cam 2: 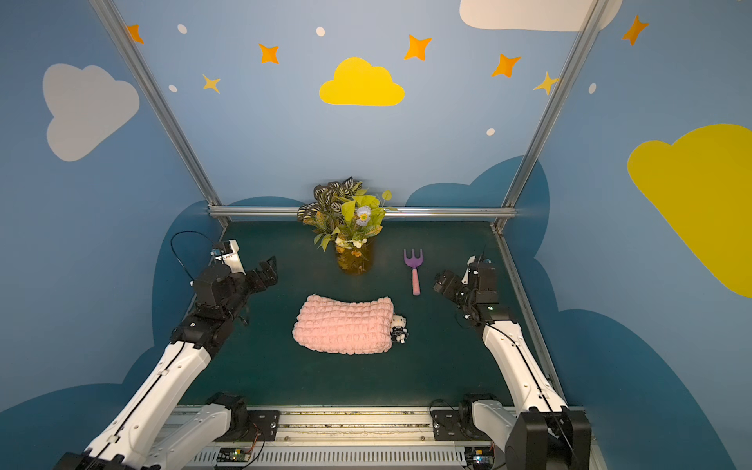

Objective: Remove the decoration from the bag
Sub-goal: Pick up the bag from the center of the board.

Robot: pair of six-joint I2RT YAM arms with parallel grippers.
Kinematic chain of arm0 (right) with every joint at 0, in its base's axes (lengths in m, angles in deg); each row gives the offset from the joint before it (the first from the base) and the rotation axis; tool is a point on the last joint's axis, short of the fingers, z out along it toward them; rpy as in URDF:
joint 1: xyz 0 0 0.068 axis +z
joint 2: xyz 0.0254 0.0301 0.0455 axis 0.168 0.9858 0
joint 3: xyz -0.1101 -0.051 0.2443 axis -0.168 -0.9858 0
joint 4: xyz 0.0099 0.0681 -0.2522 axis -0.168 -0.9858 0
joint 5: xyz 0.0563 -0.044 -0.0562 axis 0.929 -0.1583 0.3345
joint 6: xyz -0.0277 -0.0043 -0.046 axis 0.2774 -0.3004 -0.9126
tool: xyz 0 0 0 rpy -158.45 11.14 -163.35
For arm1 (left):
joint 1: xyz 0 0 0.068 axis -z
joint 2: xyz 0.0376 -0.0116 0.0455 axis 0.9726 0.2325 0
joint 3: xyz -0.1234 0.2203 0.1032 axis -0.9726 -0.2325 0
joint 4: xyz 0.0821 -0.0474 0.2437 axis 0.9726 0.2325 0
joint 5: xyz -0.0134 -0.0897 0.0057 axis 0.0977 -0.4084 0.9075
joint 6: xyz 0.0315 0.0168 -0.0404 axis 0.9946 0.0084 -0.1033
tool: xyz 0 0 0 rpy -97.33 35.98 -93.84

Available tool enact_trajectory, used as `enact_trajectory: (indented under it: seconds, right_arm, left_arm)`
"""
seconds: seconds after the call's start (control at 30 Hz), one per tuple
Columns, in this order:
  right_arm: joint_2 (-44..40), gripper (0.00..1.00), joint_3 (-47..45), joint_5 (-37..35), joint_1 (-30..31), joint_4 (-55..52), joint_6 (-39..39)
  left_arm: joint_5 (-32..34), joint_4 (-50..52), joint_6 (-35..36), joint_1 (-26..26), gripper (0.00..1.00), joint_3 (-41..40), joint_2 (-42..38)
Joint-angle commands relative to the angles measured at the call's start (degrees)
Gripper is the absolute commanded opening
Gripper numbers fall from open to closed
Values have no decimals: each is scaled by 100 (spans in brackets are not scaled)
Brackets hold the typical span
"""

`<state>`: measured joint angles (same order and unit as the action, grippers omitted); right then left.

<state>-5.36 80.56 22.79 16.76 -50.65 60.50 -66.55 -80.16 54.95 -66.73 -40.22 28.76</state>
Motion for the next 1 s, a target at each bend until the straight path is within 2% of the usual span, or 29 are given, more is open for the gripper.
enact_trajectory:
  seconds: [0.0, 0.2, 0.37, 0.57, 0.73, 0.97]
  right_arm:
    - [118, 98, 158, 762, 334, -299, 315]
    - [652, 97, 129, 923, 1006, 323, 846]
    - [1249, 96, 414, 867, 1320, 293, 1022]
    - [1532, 96, 423, 734, 1382, 482, 1293]
    - [1423, 96, 382, 675, 1195, 383, 1363]
    - [1324, 97, 293, 1110, 295, 12, 1340]
  left_arm:
    - [-778, 1078, -627, 191, 100, 189, -8]
    - [-1251, 1219, -833, 605, 100, 268, 66]
    - [-1208, 1127, -793, 1179, 100, 317, 273]
    - [-1000, 1069, -690, 2066, 100, 757, 1057]
    - [-594, 1128, -631, 2898, 100, 1310, 1934]
    - [295, 1553, -731, 3983, 100, 2569, 3308]
